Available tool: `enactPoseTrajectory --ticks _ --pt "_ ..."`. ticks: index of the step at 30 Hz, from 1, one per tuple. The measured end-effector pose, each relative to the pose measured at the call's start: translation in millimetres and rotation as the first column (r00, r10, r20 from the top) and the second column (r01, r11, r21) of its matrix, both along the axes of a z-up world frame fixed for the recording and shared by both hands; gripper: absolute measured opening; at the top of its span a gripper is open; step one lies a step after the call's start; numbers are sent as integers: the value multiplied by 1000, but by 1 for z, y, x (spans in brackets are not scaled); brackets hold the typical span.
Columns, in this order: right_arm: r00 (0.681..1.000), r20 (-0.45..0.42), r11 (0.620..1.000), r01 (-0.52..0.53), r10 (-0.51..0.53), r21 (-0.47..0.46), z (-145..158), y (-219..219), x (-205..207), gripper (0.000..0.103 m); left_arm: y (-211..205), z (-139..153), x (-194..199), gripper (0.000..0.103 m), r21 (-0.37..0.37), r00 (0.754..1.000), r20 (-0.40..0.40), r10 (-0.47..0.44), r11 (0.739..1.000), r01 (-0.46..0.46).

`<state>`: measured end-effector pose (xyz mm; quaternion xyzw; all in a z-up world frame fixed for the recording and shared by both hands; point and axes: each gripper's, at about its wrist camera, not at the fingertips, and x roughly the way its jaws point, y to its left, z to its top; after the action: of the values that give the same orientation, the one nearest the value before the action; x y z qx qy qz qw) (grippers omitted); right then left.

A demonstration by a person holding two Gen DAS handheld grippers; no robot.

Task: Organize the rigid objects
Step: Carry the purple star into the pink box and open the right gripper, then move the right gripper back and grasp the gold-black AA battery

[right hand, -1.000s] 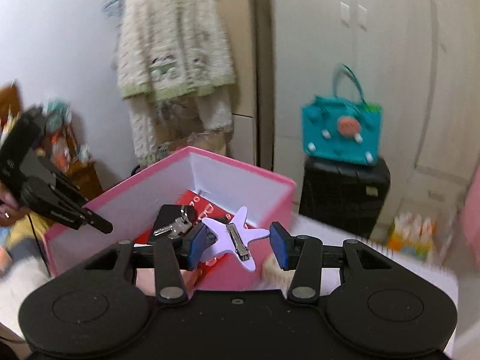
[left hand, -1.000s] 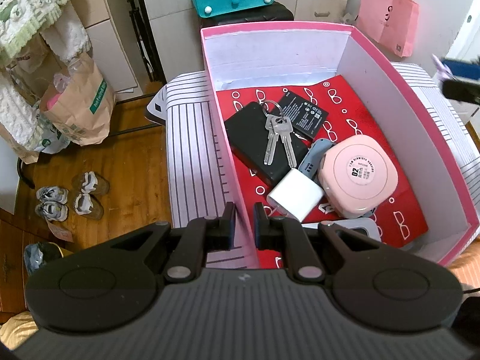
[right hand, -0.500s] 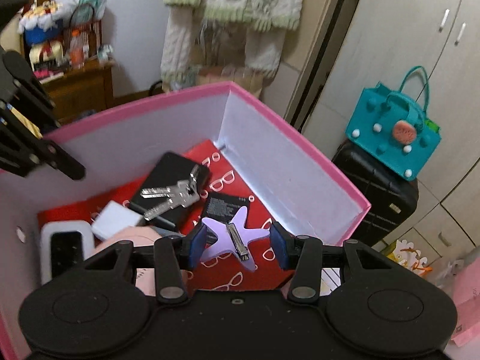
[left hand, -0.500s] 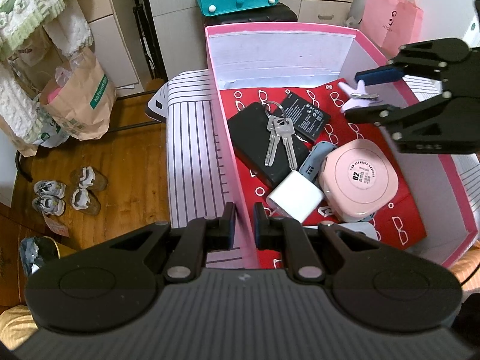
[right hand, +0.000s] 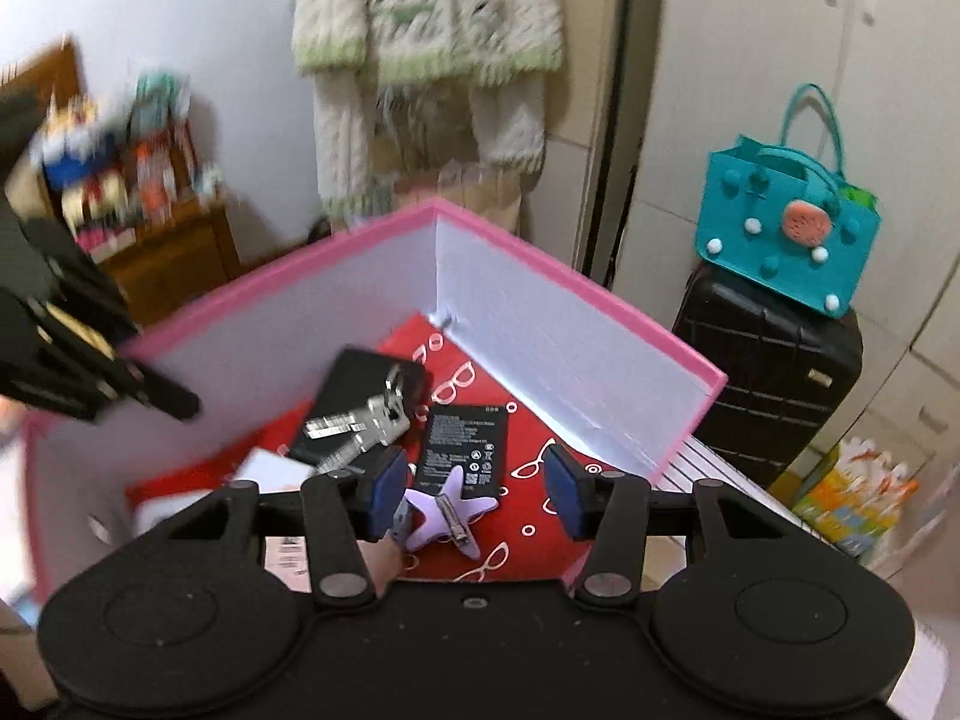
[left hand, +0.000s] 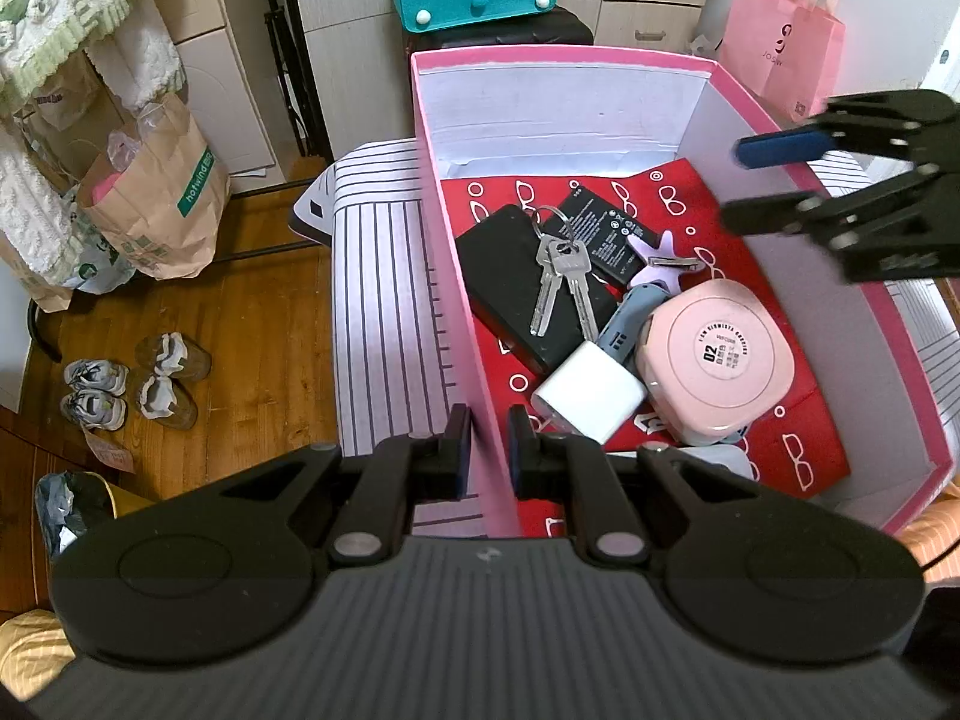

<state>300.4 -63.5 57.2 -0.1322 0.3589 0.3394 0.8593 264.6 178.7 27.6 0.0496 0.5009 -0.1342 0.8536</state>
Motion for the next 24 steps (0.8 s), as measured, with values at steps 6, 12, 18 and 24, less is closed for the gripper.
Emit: enactPoseTrajectory --ticks 6,12,18,24 --pt "992 -33 981 123 -120 152 20 -53 -23 58 0 0 -1 11 0 1000 5 4 1000 -4" --pt "968 -33 951 250 -248 182 19 -101 -49 60 1 0 -2 11 -3 1000 7 11 1000 -11" --pt "933 -8 917 356 -361 182 -4 -142 -65 63 1 0 -3 11 0 1000 19 14 1000 -14" --pt "913 -41 895 406 -406 185 -44 -167 -72 64 -1 -1 -7 11 9 999 34 16 1000 -16"
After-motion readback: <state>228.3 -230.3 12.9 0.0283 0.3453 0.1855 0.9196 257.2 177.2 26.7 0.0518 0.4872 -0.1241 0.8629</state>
